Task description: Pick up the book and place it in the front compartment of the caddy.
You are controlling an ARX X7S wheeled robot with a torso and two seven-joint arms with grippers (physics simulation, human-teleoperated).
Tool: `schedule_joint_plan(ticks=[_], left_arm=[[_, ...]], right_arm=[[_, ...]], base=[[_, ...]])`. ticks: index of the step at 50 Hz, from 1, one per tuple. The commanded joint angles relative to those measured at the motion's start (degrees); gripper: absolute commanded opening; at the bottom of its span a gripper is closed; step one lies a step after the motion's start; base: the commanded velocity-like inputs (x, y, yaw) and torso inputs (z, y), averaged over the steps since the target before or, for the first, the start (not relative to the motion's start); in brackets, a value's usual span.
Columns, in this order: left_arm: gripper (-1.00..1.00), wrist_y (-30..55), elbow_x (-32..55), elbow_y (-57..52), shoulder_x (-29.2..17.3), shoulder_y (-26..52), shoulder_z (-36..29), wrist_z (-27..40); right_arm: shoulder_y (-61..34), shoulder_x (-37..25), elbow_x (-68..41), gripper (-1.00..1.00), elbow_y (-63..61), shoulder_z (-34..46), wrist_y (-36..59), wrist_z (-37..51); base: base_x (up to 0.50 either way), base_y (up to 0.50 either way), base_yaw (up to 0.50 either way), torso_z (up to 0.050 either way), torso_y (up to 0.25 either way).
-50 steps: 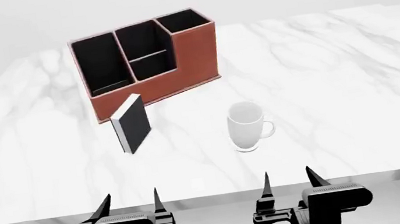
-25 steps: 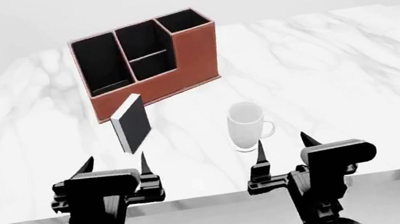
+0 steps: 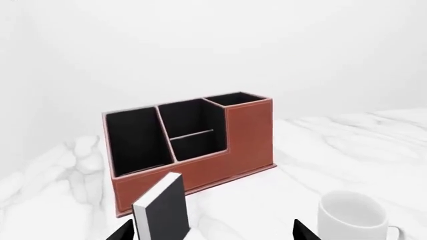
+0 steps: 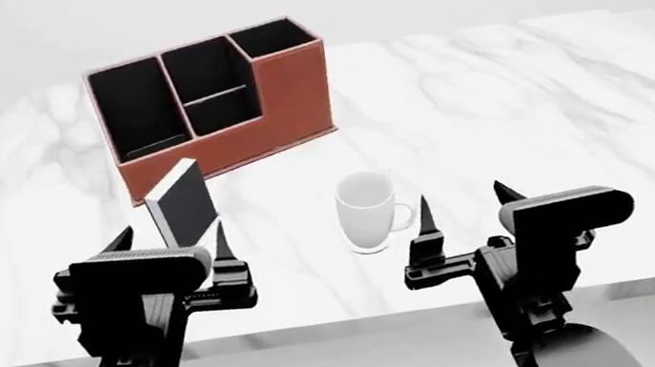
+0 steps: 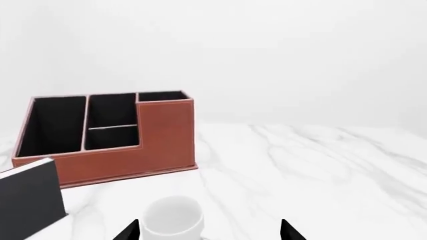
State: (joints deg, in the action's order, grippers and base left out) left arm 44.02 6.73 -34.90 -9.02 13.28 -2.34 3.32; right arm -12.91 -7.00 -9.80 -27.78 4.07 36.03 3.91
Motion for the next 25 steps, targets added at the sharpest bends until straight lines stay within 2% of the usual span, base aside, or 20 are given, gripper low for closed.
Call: schedule_joint_plan(ticks=[1, 6, 25], left_arm=[[1.0, 2.0, 0.7, -1.1, -0.6, 0.9, 0.0, 0.3], [1.0, 3.4, 0.9, -2.2, -1.1, 1.4, 0.3, 0.5], [1.0, 6.5, 1.6, -4.2, -2.1, 2.8, 0.1, 1.3]], right_arm=[[-1.0, -0.5, -1.1, 1.0, -1.4, 0.3, 2.0, 0.8], [-2.0, -1.0, -2.6, 1.0, -2.5, 0.1, 3.6, 0.0], [-3.4, -1.5, -3.0, 1.0, -2.7, 0.3, 5.2, 1.9]], base=[[0.0, 0.0, 0.0, 0.0, 0.0], [0.02, 0.0, 0.0, 0.0, 0.0], [0.5, 0.0, 0.0, 0.0, 0.0]])
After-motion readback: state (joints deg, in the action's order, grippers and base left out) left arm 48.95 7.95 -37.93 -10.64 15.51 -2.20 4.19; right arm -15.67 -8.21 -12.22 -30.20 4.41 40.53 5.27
